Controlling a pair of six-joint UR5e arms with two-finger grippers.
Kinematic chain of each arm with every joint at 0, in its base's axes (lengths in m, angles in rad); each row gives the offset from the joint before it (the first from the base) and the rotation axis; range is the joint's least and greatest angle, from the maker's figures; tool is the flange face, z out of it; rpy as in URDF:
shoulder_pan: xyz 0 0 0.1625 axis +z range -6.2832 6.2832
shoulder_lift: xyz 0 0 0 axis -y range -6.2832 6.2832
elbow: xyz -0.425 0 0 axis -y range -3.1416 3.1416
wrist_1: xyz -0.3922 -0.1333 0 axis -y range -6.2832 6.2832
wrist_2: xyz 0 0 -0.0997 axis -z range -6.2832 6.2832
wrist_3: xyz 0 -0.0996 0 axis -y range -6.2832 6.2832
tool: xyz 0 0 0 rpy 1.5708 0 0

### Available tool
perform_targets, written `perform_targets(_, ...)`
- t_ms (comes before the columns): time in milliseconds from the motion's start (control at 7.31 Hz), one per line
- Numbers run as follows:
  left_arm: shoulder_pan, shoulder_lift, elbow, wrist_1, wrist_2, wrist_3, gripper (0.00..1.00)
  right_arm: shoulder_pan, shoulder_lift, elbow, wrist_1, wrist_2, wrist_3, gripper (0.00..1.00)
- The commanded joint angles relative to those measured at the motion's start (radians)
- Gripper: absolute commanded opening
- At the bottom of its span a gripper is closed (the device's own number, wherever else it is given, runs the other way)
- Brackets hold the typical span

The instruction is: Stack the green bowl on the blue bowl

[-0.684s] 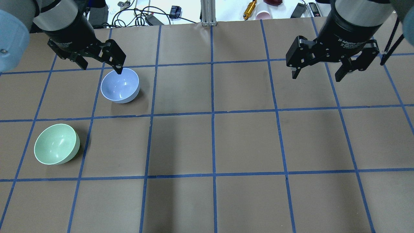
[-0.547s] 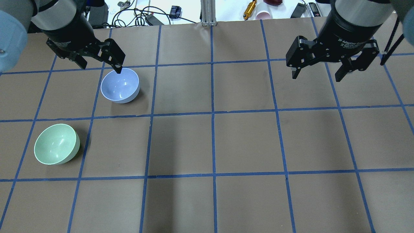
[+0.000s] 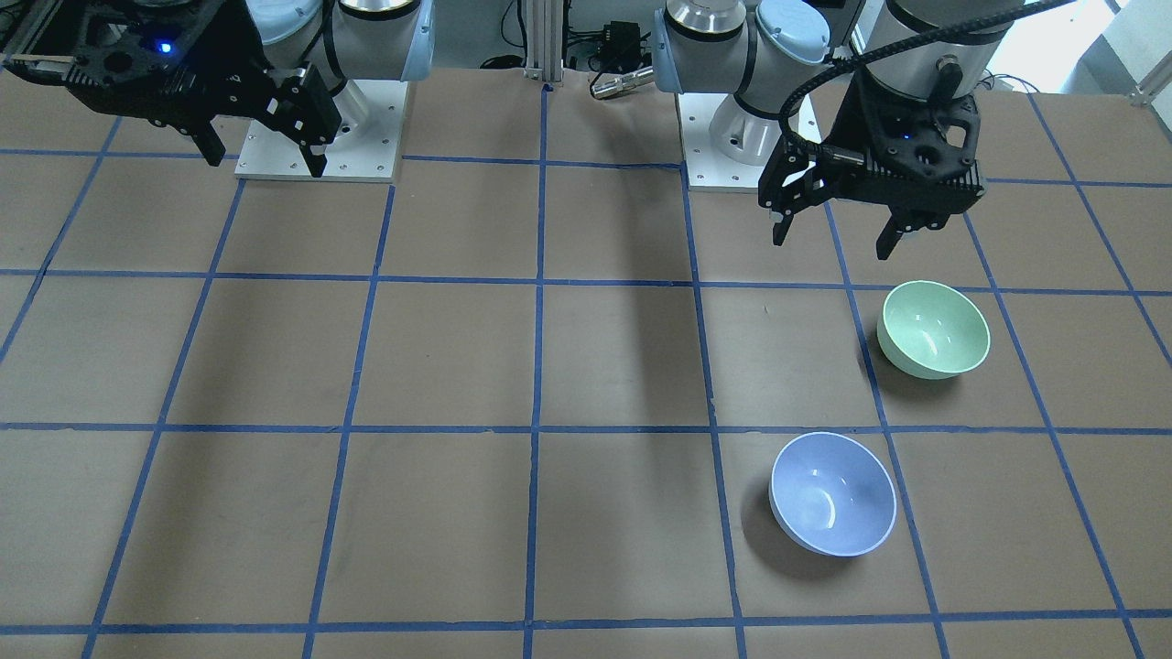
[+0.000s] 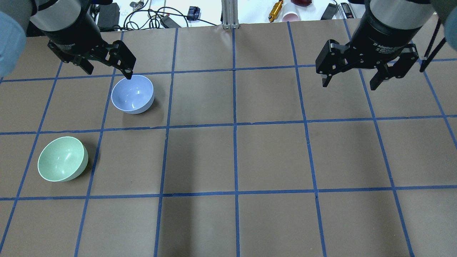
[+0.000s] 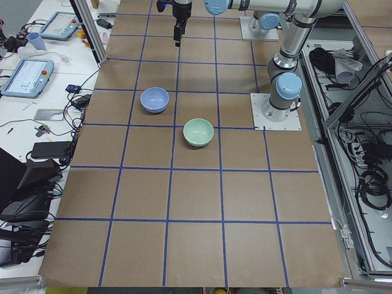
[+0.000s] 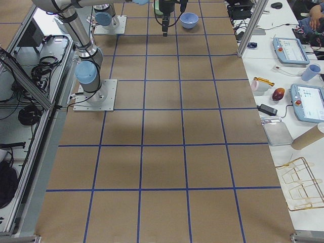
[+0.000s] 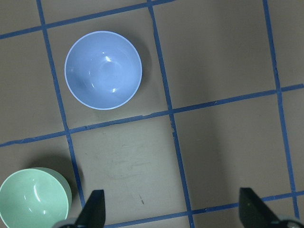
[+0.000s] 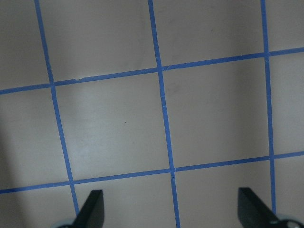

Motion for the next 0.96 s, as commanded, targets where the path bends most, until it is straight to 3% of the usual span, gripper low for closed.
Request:
perform_targets(0, 0.000, 0.000, 0.003, -0.003, 0.002, -0.001, 1.00, 0.000, 0.000, 0.000, 0.001, 0.000, 0.000, 1.00)
perform_targets(821, 0.000, -0.017, 0.020, -0.011, 0.000, -0.001, 1.00, 0.000, 0.000, 0.000, 0.000, 0.000, 0.000, 1.00)
